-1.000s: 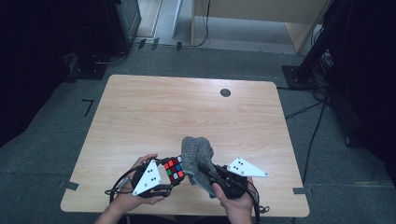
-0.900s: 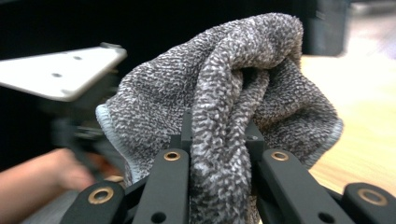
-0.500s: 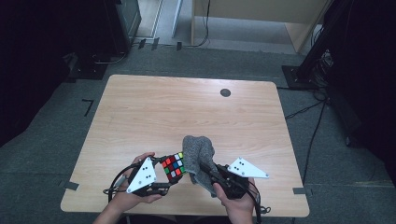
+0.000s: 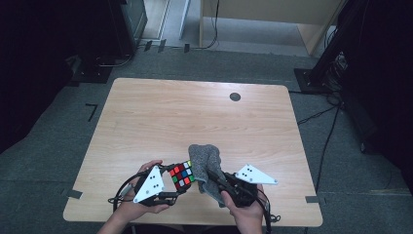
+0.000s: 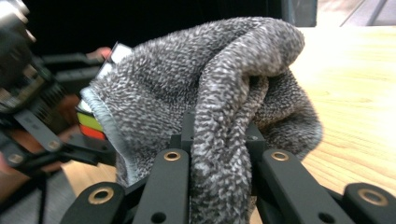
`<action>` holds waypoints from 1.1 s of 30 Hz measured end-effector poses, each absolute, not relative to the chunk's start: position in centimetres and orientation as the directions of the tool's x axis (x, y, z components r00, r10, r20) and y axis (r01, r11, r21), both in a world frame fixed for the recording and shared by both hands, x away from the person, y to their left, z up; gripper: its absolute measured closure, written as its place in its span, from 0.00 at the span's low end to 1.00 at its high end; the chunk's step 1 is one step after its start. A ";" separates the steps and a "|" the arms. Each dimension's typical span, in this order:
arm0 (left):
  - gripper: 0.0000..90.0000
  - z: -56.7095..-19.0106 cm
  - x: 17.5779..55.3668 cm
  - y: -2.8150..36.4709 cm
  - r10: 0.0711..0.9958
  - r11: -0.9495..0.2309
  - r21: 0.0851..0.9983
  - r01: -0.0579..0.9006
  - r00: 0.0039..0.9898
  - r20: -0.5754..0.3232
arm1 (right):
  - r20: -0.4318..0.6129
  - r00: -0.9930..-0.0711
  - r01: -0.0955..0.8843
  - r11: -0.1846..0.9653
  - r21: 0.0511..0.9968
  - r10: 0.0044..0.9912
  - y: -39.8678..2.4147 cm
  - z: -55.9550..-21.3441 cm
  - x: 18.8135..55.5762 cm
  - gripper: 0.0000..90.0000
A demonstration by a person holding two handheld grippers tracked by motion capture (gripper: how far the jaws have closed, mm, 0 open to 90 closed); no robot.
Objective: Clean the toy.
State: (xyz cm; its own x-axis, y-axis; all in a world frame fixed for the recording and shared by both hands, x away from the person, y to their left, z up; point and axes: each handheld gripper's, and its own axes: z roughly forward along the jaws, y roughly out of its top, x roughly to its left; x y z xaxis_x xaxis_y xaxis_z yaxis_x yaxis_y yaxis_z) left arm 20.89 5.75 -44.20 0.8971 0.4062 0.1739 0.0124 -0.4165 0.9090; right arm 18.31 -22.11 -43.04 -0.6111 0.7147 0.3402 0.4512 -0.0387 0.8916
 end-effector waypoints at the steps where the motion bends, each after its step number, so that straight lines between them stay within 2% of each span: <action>1: 0.38 -44.3 20.9 5.6 0.404 -0.426 0.905 0.009 0.897 0.181 | 0.341 -0.627 0.436 -0.048 0.899 0.700 -22.1 -42.8 18.1 0.87; 4: 0.38 -44.8 20.7 5.0 0.391 -0.453 0.891 0.000 0.899 0.198 | 0.342 -0.693 0.396 -0.061 0.916 0.635 -21.4 -41.7 17.5 0.87; 6: 0.38 -44.7 20.5 4.9 0.383 -0.444 0.896 -0.002 0.903 0.192 | 0.311 -0.727 0.377 -0.022 0.926 0.612 -20.7 -41.4 17.1 0.87; 8: 0.38 -44.6 20.5 5.0 0.390 -0.450 0.893 -0.004 0.899 0.201 | 0.286 -0.718 0.393 0.030 0.919 0.634 -20.2 -41.9 17.3 0.87; 10: 0.38 -44.6 20.6 5.3 0.394 -0.440 0.898 0.005 0.899 0.189 | 0.343 -0.691 0.448 0.004 0.894 0.637 -20.8 -42.8 18.0 0.88; 12: 0.38 -44.4 20.7 5.6 0.400 -0.409 0.912 0.014 0.902 0.166 | 0.309 -0.652 0.469 0.047 0.882 0.693 -21.2 -43.5 18.6 0.88; 15: 0.38 -44.1 20.9 5.9 0.407 -0.395 0.919 0.013 0.899 0.162 | 0.334 -0.627 0.481 0.014 0.876 0.704 -22.0 -43.7 18.8 0.88; 18: 0.38 -44.8 21.1 5.6 0.414 -0.436 0.900 0.019 0.892 0.182 | 0.354 -0.664 0.436 -0.043 0.899 0.659 -22.2 -42.6 18.2 0.88; 22: 0.38 -45.0 20.8 5.1 0.401 -0.443 0.896 0.010 0.896 0.188 | 0.306 -0.734 0.378 -0.011 0.926 0.606 -21.0 -41.5 17.3 0.88; 24: 0.38 -44.7 20.6 5.1 0.396 -0.430 0.903 0.006 0.900 0.182 | 0.292 -0.735 0.384 0.021 0.923 0.612 -20.5 -41.7 17.3 0.88; 28: 0.38 -44.2 20.7 5.6 0.396 -0.401 0.916 0.017 0.905 0.157 | 0.366 -0.696 0.452 -0.019 0.892 0.617 -21.1 -42.7 18.0 0.88; 33: 0.38 -44.0 20.9 6.0 0.404 -0.371 0.928 0.028 0.905 0.134 | 0.353 -0.668 0.469 0.002 0.883 0.655 -21.4 -43.0 18.3 0.88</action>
